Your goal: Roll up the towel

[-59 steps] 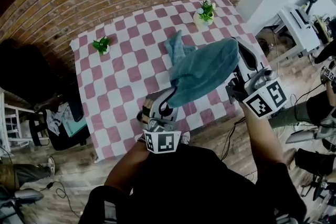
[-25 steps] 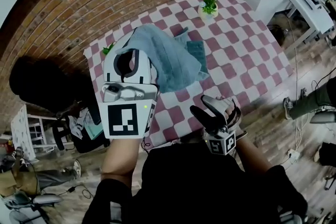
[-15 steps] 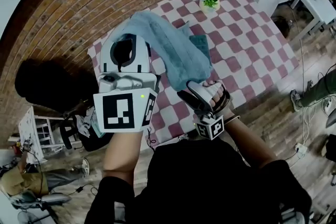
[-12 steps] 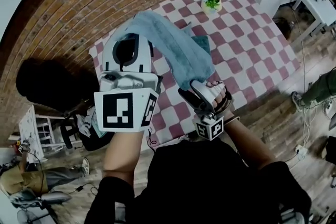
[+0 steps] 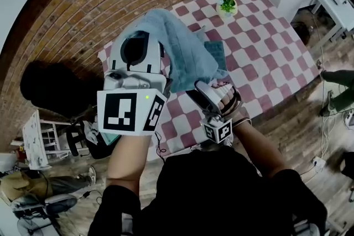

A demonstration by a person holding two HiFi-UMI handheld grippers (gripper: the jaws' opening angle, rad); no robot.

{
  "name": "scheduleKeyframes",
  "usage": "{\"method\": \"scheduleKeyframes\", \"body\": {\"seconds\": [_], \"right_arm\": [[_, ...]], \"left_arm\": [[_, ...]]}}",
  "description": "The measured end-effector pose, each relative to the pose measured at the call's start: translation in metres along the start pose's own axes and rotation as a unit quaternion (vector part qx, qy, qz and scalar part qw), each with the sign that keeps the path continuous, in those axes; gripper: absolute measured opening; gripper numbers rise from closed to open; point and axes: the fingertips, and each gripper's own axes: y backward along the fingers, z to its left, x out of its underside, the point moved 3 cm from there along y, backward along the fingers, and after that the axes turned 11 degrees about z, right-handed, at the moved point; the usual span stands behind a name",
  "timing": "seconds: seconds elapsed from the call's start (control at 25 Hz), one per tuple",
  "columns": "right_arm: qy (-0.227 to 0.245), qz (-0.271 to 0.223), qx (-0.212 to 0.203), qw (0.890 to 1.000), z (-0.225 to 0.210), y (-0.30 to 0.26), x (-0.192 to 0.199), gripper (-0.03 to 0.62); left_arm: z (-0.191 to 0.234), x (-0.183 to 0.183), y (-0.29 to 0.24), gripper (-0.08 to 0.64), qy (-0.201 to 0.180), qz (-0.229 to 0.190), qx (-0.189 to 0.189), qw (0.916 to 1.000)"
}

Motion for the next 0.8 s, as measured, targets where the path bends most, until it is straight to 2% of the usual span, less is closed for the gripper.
{"method": "scheduleKeyframes", "body": {"seconds": [0.2,0.36,0.52,0.64,0.72,0.8], "right_arm": [[-0.010,-0.005,0.008,1.000,0.002,-0.012,-0.020,0.407],[-0.021,0.005,0.025,0.999,-0.001,-0.025,-0.020,0.393],[-0.045,-0.007,0.047,0.998,-0.016,-0.024,-0.019,0.208],[-0.071,-0.017,0.046,0.996,-0.029,-0.019,-0.018,0.053],[-0.094,-0.022,0.036,0.995,-0.037,-0.015,-0.016,0.012],[-0.128,-0.022,0.015,0.991,-0.046,-0.012,-0.014,0.009]], "left_arm": [[0.002,-0.003,-0.004,0.005,0.024,0.004,0.015,0.9996],[0.001,-0.005,-0.003,0.005,0.031,0.008,0.028,0.9991],[0.006,-0.001,-0.003,0.005,0.024,0.017,0.031,0.9991],[0.016,0.008,-0.002,0.005,0.021,0.026,0.022,0.9992],[0.026,0.017,0.000,0.005,0.017,0.033,0.009,0.9993],[0.040,0.029,0.002,0.005,0.010,0.042,-0.011,0.9990]]}}
